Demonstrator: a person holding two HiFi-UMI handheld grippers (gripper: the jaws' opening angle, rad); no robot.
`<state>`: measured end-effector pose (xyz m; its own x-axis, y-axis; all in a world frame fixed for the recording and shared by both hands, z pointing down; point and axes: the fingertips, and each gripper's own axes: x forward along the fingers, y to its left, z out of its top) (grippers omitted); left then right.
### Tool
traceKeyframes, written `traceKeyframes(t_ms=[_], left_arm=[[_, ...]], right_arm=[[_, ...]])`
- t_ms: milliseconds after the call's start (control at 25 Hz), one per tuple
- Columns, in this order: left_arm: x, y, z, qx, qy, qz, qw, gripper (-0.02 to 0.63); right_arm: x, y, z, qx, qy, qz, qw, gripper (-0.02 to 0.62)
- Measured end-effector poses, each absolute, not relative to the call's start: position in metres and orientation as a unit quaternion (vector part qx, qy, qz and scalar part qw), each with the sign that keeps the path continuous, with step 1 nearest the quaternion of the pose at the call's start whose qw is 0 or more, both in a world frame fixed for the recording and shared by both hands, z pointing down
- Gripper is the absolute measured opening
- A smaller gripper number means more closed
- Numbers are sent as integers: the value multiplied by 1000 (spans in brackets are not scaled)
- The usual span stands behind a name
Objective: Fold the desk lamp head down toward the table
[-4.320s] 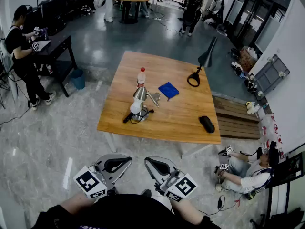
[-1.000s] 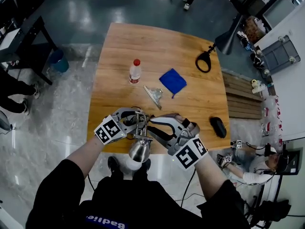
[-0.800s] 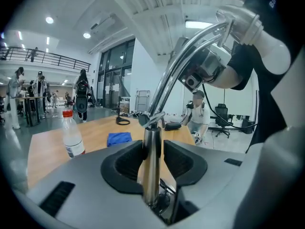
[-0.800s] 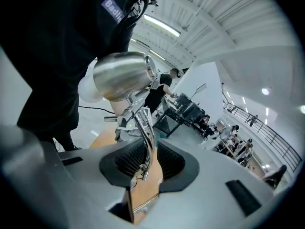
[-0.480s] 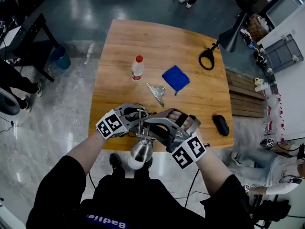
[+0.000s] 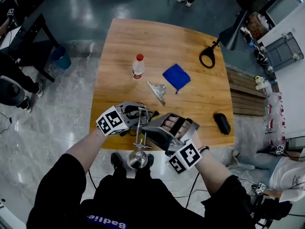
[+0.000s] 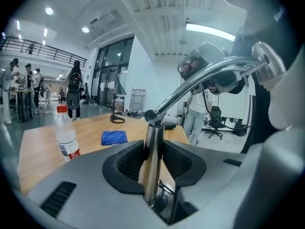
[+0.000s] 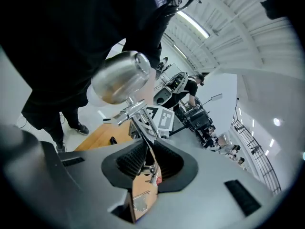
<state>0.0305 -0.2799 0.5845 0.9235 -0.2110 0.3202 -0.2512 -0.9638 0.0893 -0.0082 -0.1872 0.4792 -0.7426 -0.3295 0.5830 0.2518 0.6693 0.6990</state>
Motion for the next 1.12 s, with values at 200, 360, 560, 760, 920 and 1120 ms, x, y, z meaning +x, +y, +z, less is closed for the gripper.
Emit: traceKeyframes(t_ms=[200,360,560,760,920,1120], left_arm=[[31,-280,583,980,-115,147,69,129],[31,-279,583,982,-102,142,68,129],[30,-279,584,984,-86,143,65,129],[30,-280,584,985,-80,141,66,129],[30,-280,583,985,-82,136,69,129],[30,-281,582,985,-79,133,71,129]], right_arm=[[-9,-177,495,19,-823,-432,367,59],[-12,-167,516,0,-799,-467,379,81],[-11,-164,553,-25,-767,-498,403,108],[-10,-166,563,-27,-766,-504,398,117],[-10,-167,572,-30,-752,-520,403,121],[-11,-170,575,-30,-745,-536,396,124]])
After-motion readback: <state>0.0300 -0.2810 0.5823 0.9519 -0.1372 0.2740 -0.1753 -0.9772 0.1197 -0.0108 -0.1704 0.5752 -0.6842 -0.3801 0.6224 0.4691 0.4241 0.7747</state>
